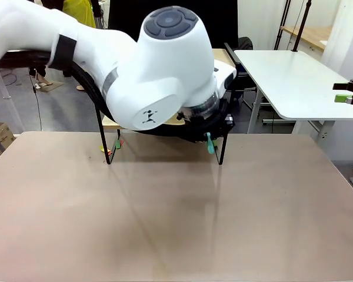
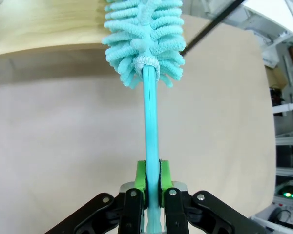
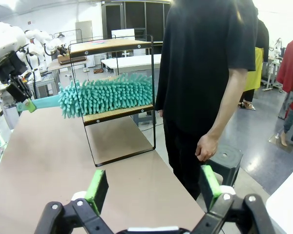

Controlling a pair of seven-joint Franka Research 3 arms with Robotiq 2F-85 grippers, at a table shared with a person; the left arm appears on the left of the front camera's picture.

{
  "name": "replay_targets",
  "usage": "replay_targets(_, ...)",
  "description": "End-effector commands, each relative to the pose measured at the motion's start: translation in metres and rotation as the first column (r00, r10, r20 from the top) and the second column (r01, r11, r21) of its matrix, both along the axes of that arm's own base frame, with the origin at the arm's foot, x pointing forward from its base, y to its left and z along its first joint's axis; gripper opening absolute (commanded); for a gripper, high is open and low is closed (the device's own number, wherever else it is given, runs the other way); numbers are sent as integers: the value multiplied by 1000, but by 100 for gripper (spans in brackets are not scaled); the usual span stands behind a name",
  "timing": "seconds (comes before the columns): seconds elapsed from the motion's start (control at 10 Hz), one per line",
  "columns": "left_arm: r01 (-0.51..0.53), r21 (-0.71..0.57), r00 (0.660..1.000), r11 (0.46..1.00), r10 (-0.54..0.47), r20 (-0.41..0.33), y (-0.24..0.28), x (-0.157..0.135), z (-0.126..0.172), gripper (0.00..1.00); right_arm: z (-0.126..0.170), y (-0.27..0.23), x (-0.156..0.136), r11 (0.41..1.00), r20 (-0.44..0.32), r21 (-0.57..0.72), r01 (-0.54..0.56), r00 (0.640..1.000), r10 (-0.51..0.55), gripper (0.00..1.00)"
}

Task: Clean the shelf.
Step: Clean the specific section of the Shelf indicated by the human with the Duster.

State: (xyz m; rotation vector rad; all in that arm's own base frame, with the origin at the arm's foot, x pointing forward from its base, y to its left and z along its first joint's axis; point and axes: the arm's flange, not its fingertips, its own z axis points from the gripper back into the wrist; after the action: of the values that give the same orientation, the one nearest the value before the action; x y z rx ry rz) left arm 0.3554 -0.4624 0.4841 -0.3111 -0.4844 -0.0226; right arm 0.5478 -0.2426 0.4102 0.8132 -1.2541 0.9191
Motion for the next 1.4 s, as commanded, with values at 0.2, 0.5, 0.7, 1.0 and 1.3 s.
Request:
replay_targets(0.2,-45,65,998,997,47,-29,33,1,3,13,4,3,0,1000,7,-1,-3,1000,3,100)
replay_targets(0.5,-79,138,996,987,83,-24,60,-3,6,13,4,3,0,1000,7,-1,-3,1000,3,100)
replay_targets(0.7,-87,178,995,980,93,-28,78,-5,8,13,4,3,0,1000,7,-1,-3,1000,3,100)
replay_targets(1.0,-79,268,994,960,96,-48,108,-3,11,13,4,3,0,1000,7,-1,-3,1000,3,100)
replay_targets(1.3,-103,413,990,905,134,-47,136,-6,18,13,4,3,0,1000,7,-1,-3,1000,3,100)
